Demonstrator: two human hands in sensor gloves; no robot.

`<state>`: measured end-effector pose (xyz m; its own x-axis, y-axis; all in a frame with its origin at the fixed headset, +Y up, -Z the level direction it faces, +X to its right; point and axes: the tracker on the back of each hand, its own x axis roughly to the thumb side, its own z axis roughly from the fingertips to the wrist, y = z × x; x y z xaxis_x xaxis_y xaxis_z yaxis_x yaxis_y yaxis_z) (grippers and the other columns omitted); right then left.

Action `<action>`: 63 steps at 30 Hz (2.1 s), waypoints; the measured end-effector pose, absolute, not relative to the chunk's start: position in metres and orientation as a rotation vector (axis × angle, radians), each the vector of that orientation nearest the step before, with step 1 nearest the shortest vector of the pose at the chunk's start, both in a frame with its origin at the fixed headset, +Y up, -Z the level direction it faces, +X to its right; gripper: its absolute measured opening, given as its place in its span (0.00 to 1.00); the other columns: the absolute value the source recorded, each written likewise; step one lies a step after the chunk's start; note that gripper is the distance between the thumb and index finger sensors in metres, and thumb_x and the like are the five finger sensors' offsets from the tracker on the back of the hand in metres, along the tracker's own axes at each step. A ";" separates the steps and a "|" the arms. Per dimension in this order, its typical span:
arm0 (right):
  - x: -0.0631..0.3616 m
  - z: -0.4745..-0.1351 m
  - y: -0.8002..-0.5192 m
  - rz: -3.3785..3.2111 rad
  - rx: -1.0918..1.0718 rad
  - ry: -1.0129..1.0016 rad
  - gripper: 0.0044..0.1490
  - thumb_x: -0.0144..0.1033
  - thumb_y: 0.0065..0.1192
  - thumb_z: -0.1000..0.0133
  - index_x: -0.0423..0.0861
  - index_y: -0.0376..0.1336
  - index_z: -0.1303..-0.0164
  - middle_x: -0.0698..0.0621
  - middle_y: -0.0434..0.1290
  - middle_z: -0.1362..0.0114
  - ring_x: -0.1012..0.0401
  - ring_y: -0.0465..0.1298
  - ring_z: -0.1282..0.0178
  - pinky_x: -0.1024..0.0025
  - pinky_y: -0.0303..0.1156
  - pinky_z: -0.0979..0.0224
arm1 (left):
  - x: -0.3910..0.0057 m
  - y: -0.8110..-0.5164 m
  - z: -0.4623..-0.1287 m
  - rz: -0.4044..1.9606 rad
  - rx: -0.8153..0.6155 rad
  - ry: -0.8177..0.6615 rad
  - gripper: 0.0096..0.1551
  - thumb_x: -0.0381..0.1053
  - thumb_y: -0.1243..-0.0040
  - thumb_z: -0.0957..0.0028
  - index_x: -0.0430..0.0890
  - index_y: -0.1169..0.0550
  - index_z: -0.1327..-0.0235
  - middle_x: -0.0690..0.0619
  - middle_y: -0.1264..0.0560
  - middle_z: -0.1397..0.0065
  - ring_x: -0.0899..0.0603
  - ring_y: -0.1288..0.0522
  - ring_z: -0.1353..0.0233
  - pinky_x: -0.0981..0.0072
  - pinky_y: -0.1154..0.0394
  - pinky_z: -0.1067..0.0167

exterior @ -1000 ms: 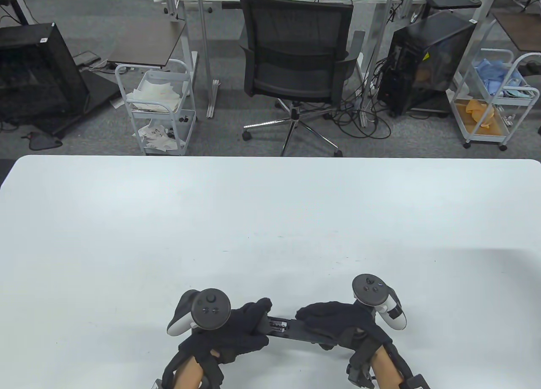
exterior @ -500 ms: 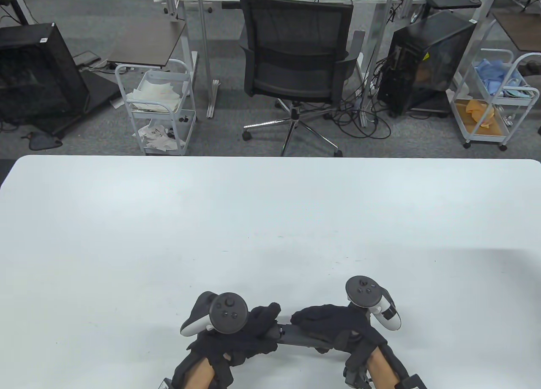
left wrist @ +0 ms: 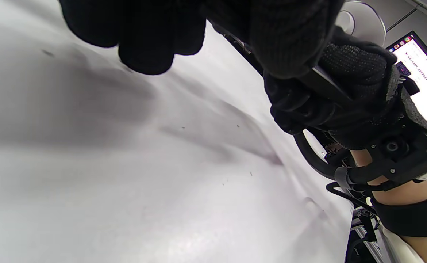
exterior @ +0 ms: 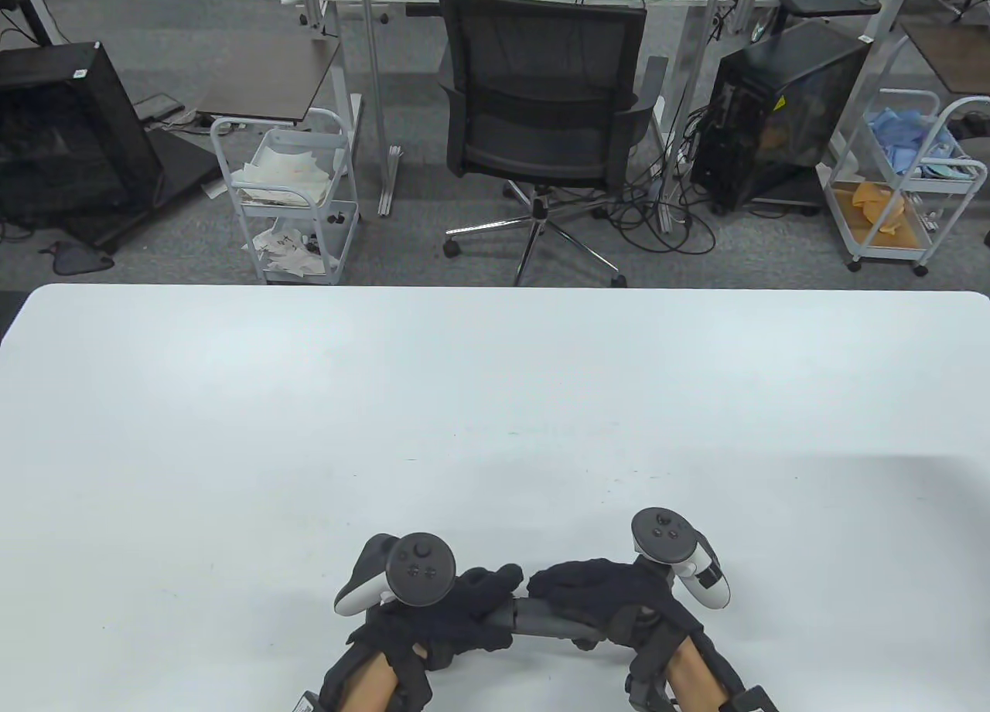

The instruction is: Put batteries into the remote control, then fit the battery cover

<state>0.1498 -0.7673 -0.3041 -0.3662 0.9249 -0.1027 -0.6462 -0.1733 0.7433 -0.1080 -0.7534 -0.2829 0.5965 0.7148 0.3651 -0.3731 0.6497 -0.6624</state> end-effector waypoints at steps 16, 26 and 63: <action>0.151 -0.302 -0.767 1.690 0.454 0.876 0.28 0.40 0.60 0.38 0.45 0.65 0.27 0.41 0.81 0.44 0.61 0.81 0.61 0.62 0.78 0.45 | -0.108 -0.751 -0.277 0.653 -0.539 -0.691 0.46 0.57 0.35 0.41 0.49 0.40 0.12 0.35 0.31 0.22 0.36 0.25 0.33 0.35 0.32 0.32; 0.152 -0.302 -0.768 1.657 0.439 0.880 0.28 0.39 0.59 0.37 0.45 0.65 0.27 0.40 0.81 0.44 0.61 0.81 0.61 0.62 0.79 0.45 | -0.105 -0.759 -0.279 0.685 -0.569 -0.712 0.47 0.58 0.36 0.41 0.47 0.42 0.12 0.39 0.30 0.28 0.41 0.24 0.37 0.37 0.32 0.31; 0.116 -0.275 -0.728 2.555 0.691 0.573 0.48 0.59 0.66 0.44 0.58 0.52 0.15 0.51 0.54 0.08 0.50 0.50 0.09 0.41 0.47 0.12 | -0.110 -0.754 -0.283 0.582 -0.495 -0.629 0.46 0.57 0.33 0.43 0.38 0.37 0.17 0.37 0.28 0.35 0.44 0.23 0.46 0.41 0.28 0.38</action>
<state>0.1156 -0.7284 -0.2752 -0.7836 0.4990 0.3701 -0.2931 -0.8223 0.4878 -0.1101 -0.7539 -0.2826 0.6618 0.6350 0.3986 -0.3482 0.7311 -0.5867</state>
